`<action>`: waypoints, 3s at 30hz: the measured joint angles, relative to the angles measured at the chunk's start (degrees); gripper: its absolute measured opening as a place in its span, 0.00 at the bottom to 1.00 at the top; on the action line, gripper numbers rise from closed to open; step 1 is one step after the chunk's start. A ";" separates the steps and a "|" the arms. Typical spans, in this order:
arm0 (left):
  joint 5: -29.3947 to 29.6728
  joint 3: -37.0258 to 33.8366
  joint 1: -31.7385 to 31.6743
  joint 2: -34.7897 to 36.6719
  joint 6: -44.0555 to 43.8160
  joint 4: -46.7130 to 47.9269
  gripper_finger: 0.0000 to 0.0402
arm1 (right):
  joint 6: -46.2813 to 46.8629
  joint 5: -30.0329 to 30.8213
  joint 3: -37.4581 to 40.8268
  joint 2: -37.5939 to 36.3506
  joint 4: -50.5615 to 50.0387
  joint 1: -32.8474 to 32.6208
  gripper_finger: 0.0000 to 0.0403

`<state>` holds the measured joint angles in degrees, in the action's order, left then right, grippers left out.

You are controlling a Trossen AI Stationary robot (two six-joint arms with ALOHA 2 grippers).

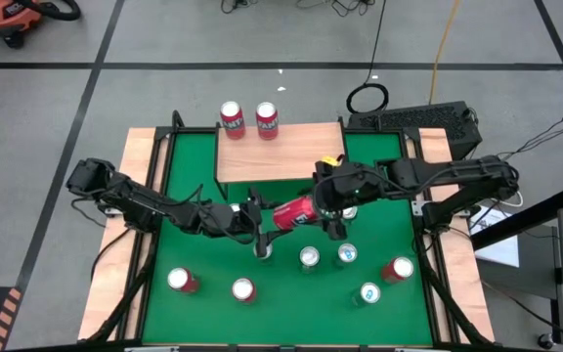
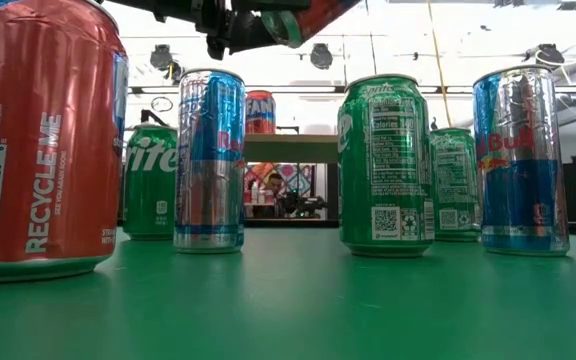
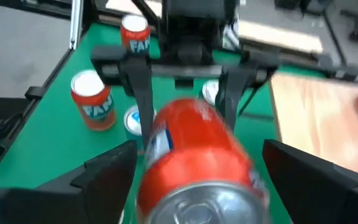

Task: Place canned beverage on shelf
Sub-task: Put the red soda can on the shelf aligned with the other red soda can

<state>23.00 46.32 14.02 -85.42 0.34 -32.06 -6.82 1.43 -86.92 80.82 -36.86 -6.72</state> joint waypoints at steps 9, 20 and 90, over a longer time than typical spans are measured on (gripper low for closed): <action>0.08 -0.08 2.32 -0.07 1.17 -3.48 0.72 | -2.86 -3.32 0.59 -1.41 -2.32 -0.13 0.89; -0.33 -0.05 5.97 0.02 6.28 -13.69 0.72 | -1.40 -10.90 22.76 -8.60 31.70 -0.26 0.89; 9.71 0.03 4.81 -8.63 11.17 -28.39 0.97 | 5.49 -10.94 34.87 -11.15 64.30 1.45 0.74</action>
<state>32.71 46.35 18.83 -94.05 11.51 -60.45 -1.33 -9.50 -52.05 69.67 27.44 -5.27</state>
